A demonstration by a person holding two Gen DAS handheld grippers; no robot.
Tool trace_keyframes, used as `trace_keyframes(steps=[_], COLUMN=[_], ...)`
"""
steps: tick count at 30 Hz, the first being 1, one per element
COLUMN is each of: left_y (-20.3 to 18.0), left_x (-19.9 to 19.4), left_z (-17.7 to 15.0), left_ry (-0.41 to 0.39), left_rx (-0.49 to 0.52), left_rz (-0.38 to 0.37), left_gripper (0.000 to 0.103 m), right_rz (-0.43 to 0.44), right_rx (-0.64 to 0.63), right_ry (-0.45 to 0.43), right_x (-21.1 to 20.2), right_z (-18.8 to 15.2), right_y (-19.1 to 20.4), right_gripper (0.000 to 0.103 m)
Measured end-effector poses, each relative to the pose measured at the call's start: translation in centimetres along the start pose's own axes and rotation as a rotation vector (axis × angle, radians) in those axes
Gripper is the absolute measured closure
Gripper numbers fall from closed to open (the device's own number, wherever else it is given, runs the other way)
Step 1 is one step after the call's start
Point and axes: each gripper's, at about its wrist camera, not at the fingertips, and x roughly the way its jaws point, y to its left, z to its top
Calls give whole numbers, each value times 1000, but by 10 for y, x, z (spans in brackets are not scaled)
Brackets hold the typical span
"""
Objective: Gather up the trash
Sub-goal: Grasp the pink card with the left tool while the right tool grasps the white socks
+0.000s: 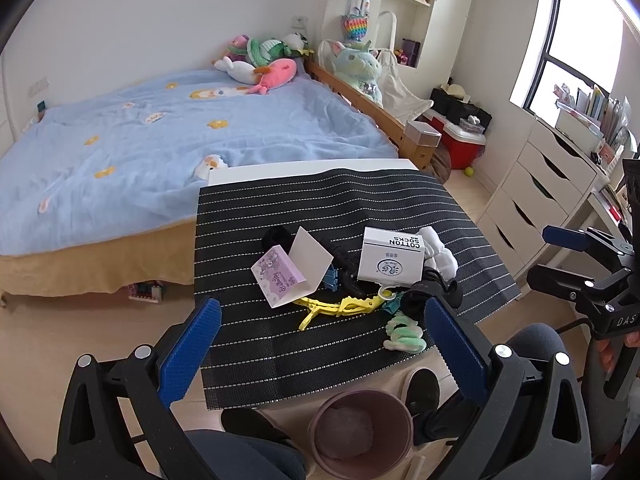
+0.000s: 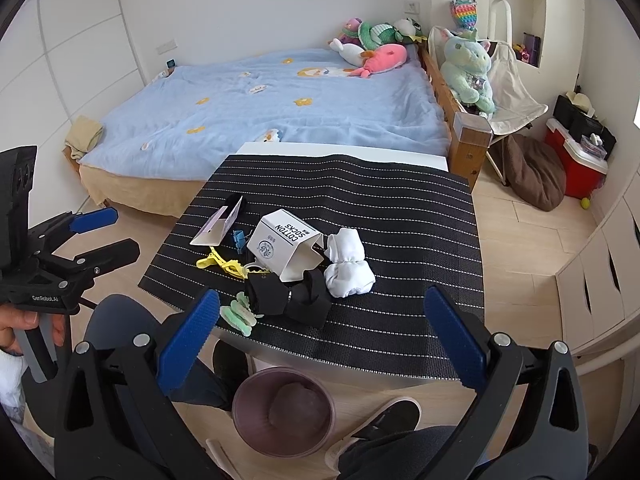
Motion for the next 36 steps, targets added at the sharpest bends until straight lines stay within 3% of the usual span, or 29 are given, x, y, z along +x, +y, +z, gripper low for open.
trace_keyframes(steps=[10,19,22,28,33,35,36], left_y=[25,67,77,85,87,88,88], left_x=[31,90,107,128,133,134,133], left_z=[23,28,25,21,17,18,19], left_ry=[73,252,313,374,395,400,399], left_rx=[-100,-310,-394,-490,-526,-538,-541], left_rz=[-11,-29,-68,-121,-123,-135,-130], left_gripper=[5,5,5,6,21,37,39], right_rz=[5,5,2,-2,-4,-4,-2], right_rx=[3,10,15,26,38,40,40], right_ry=[9,8,10,10,12,15,16], right_x=[3,1,1,1,1,2,3], right_z=[4,-1,-3,-6,-8,-9,-10], right_y=[-1,-4,-6,-10,-14,-15,-15], right_gripper=[3,3,3,3,3,3,3])
